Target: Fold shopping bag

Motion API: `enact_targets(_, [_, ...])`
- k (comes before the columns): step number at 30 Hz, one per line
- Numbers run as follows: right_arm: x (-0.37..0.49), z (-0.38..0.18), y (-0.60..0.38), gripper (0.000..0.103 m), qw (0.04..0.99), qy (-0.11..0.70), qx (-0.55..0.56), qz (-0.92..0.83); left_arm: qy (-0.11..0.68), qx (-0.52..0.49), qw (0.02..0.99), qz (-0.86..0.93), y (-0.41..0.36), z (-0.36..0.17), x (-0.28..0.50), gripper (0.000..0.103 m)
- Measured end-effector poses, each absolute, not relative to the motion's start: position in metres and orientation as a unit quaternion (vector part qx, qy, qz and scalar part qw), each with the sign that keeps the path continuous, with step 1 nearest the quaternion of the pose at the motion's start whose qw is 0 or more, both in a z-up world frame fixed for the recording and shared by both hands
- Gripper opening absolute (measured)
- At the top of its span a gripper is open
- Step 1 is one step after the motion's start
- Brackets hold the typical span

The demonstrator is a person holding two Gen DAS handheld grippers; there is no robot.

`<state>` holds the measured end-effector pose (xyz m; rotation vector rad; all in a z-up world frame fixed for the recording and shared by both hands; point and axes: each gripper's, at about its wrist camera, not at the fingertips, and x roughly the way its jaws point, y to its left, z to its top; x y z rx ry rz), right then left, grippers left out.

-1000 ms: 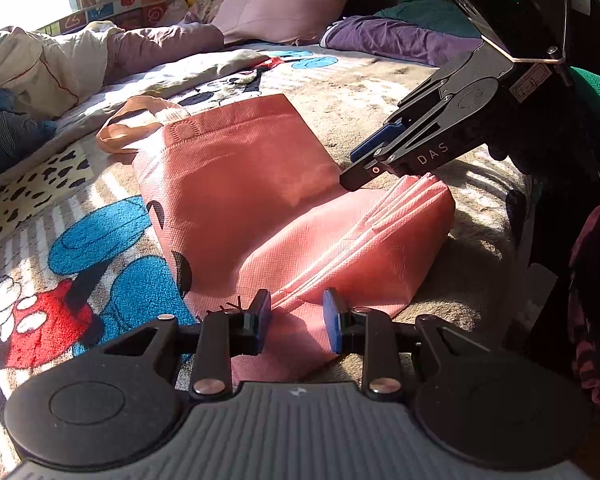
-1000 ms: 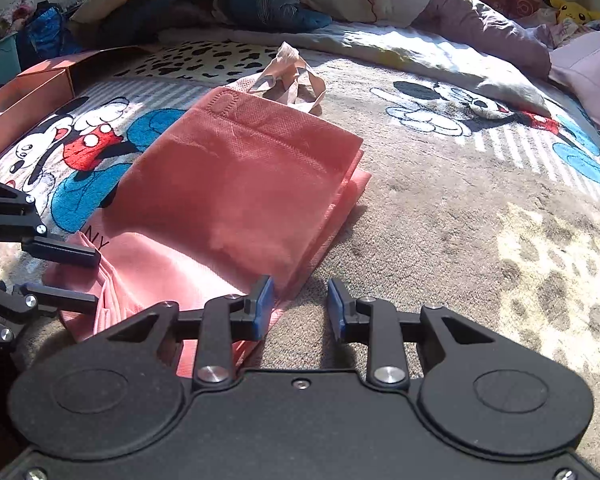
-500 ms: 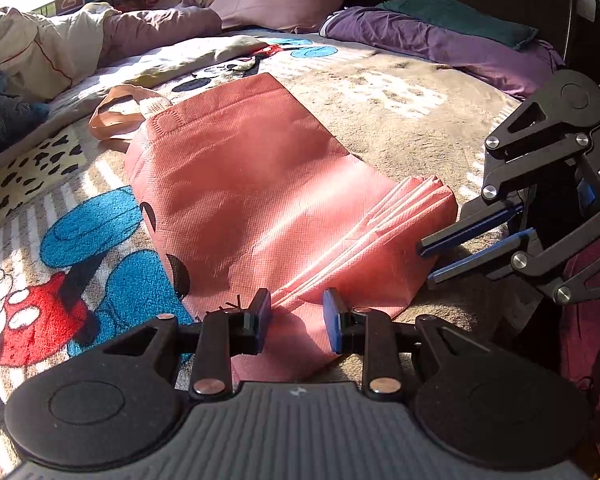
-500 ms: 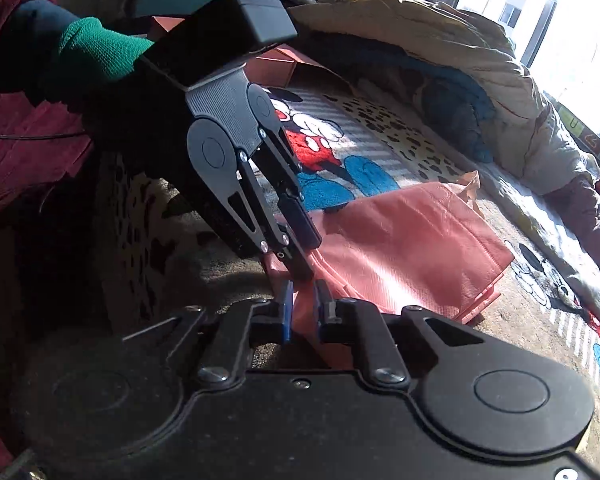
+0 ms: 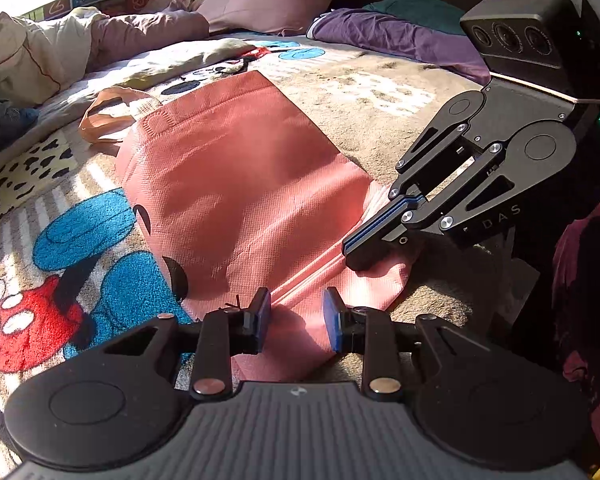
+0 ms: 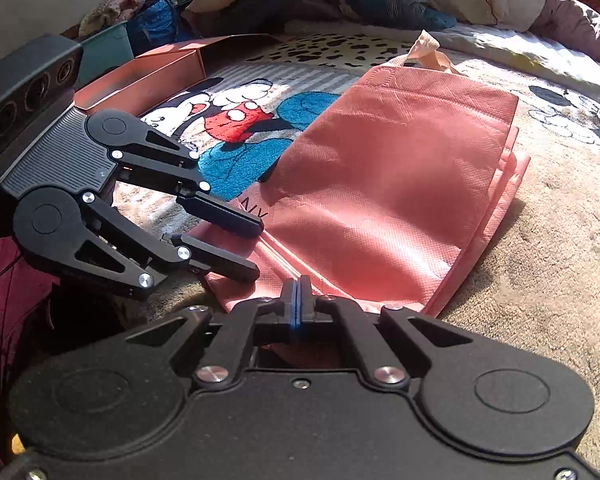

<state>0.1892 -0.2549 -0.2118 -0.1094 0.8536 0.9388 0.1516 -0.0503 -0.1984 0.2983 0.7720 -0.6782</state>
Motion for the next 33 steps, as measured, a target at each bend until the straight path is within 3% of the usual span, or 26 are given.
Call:
enact_targets(6, [0.204,-0.223,-0.266,0.000,0.783,0.421,0.010,0.457,0.288,0.206,0.851,-0.387,-0.037,-0.197,0.134,0.028])
enact_targets(13, [0.228,-0.235,-0.277,0.000,0.746,0.458,0.088,0.476,0.185,0.412,0.783,-0.427,-0.052,-0.197,0.107,0.028])
enact_targets(21, [0.242,-0.244,-0.281,0.000,0.714,0.479,0.138,0.492,0.176,0.467,0.746,-0.442,-0.057,-0.196,0.099,0.029])
enact_targets(28, [0.251,-0.253,-0.285,0.000,0.691,0.494,0.181,0.496,0.177,0.525,0.721,-0.416,-0.069,-0.215,0.103,0.039])
enact_targets(29, [0.251,-0.253,-0.285,0.000,0.691,0.494,0.183,0.495,0.181,0.525,0.720,-0.416,-0.071,-0.216,0.107,0.038])
enact_targets(31, [0.248,-0.251,-0.284,0.000,0.696,0.491,0.181,0.492,0.213,0.509,0.716,-0.427,-0.075,-0.211,0.117,0.026])
enact_targets(33, [0.241,-0.244,-0.281,0.000,0.710,0.482,0.164,0.486,0.253,0.483,0.711,-0.444,-0.076,-0.202,0.130,0.024])
